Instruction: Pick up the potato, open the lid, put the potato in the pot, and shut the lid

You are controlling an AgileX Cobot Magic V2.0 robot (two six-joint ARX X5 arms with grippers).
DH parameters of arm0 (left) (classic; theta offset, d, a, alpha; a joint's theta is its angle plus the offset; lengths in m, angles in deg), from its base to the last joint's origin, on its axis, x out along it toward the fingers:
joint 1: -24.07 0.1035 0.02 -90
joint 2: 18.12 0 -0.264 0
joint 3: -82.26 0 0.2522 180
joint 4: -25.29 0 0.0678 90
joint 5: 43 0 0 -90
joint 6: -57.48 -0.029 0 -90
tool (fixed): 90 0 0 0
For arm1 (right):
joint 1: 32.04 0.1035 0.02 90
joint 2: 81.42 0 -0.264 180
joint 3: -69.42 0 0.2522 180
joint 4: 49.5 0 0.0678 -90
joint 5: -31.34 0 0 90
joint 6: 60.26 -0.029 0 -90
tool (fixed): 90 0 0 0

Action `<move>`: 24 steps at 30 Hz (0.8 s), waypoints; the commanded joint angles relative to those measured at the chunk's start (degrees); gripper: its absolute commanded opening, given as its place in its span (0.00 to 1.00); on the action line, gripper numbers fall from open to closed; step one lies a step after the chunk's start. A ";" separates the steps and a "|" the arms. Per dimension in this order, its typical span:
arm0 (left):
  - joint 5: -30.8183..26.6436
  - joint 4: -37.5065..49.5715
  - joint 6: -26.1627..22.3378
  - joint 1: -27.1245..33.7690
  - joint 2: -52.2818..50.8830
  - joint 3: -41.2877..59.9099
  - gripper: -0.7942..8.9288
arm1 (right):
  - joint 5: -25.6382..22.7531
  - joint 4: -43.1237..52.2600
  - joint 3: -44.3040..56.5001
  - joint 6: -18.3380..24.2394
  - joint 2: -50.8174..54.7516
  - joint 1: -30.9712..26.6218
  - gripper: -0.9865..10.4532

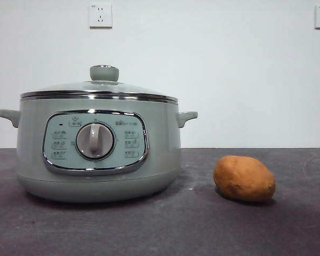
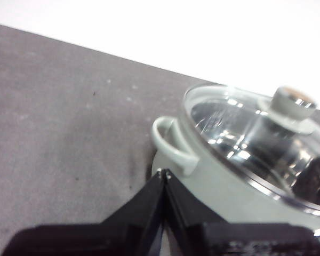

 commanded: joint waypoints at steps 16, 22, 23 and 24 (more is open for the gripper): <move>16.48 -0.98 -1.68 0.20 23.34 -19.89 0.08 | 18.16 -10.60 -28.37 14.97 -30.03 0.09 0.08; 24.20 -0.94 -3.34 0.17 32.57 -24.35 0.08 | 24.94 -17.57 -34.51 20.41 -36.68 0.09 0.09; 24.96 -0.83 -3.34 0.17 33.73 -24.87 0.08 | 25.33 -17.86 -34.80 20.83 -37.16 0.09 0.09; 25.31 -0.72 -3.37 0.17 34.77 -25.31 0.08 | 25.44 -17.88 -34.88 21.03 -37.51 0.11 0.10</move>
